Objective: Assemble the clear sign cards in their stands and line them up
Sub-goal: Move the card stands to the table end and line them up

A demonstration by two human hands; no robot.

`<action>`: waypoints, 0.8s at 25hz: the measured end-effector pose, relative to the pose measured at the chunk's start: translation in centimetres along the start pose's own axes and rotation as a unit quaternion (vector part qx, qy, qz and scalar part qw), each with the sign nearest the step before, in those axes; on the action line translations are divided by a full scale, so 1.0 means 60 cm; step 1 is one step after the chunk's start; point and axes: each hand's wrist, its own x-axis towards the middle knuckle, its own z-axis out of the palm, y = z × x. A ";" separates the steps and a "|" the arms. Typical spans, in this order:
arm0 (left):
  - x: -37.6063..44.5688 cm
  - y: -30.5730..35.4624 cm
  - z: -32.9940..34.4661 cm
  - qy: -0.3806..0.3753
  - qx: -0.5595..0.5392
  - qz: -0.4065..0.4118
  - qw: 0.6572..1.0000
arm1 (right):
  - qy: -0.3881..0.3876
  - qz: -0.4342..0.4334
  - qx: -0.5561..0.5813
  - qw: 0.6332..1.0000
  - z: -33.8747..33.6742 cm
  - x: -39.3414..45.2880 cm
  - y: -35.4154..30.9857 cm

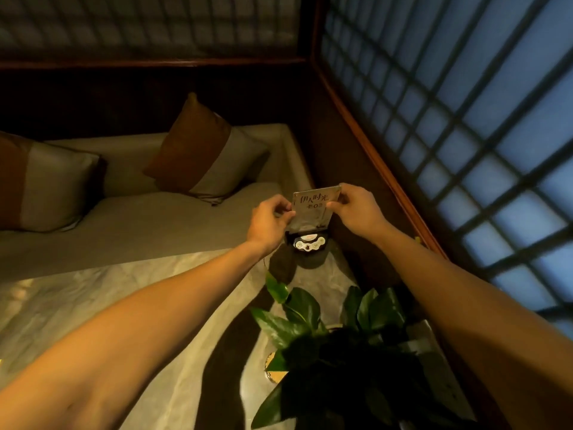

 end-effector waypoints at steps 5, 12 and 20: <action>0.061 -0.048 0.090 -0.006 0.004 -0.036 0.999 | 0.005 0.047 -0.019 0.999 0.018 0.046 0.091; 0.098 -0.094 0.154 -0.064 -0.008 -0.074 0.995 | -0.008 0.099 -0.006 0.995 0.046 0.078 0.173; 0.105 -0.122 0.162 -0.065 0.015 -0.080 0.995 | -0.021 0.116 0.012 0.993 0.068 0.086 0.191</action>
